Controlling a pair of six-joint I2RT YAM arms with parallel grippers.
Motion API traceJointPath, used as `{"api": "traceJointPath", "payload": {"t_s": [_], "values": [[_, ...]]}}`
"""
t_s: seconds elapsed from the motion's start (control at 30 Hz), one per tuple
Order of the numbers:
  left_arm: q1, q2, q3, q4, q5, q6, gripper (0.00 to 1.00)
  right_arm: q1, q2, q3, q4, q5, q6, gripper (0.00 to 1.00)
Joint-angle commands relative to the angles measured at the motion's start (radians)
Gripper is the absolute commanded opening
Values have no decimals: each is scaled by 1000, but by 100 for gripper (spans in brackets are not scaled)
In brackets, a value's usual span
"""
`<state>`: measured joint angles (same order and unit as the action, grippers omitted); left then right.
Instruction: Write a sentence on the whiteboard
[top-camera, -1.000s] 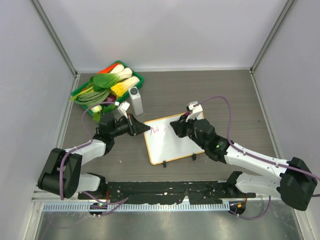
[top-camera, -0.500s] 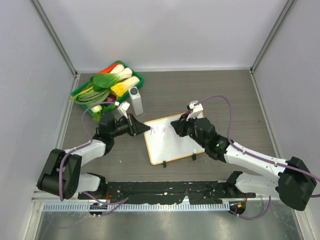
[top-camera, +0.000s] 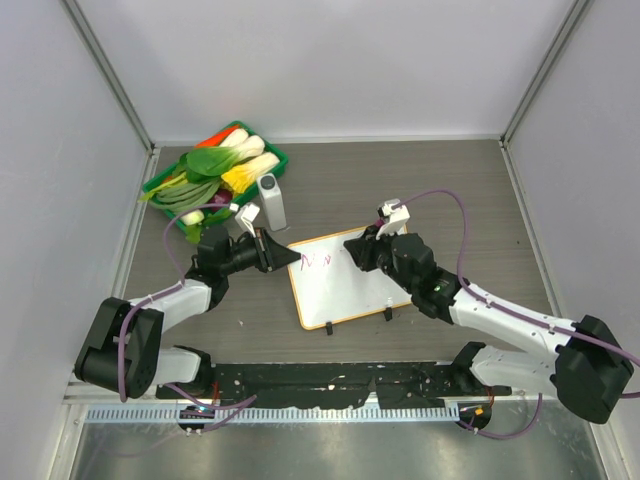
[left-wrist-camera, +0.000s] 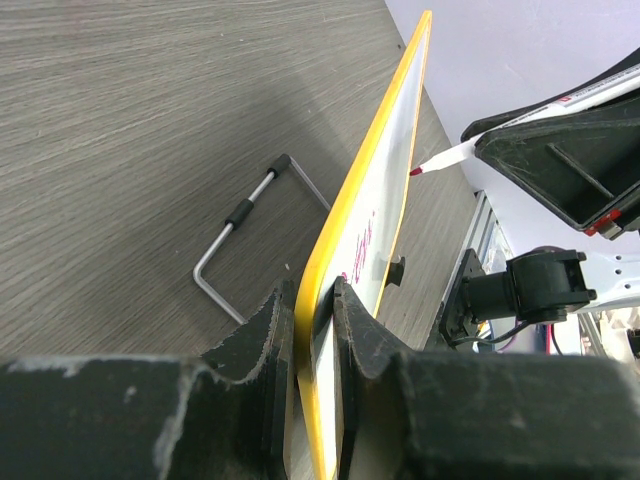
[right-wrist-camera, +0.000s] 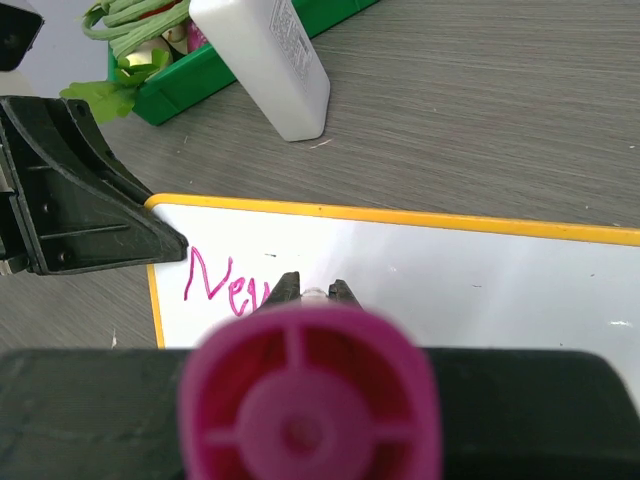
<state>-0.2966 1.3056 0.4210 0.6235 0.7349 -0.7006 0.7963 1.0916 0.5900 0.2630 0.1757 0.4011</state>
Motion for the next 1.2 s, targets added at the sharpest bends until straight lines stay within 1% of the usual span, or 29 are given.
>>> {"api": "traceJointPath", "payload": {"t_s": [0.0, 0.27, 0.6, 0.83, 1.17], "values": [[-10, 3, -1, -51, -43, 72, 0, -3, 14, -4, 71, -7, 5, 1], [-10, 7, 1, -47, -37, 72, 0, -3, 54, 19, 100, -24, 16, 2], [-12, 0, -1, -48, -38, 73, 0, -3, 86, 13, 107, 21, 21, 1], [-10, 1, -1, -48, -37, 73, 0, -3, 106, 19, 81, -8, 18, 1], [-12, -2, 1, -53, -39, 76, 0, -3, 65, -18, 22, -18, 18, 1]]}}
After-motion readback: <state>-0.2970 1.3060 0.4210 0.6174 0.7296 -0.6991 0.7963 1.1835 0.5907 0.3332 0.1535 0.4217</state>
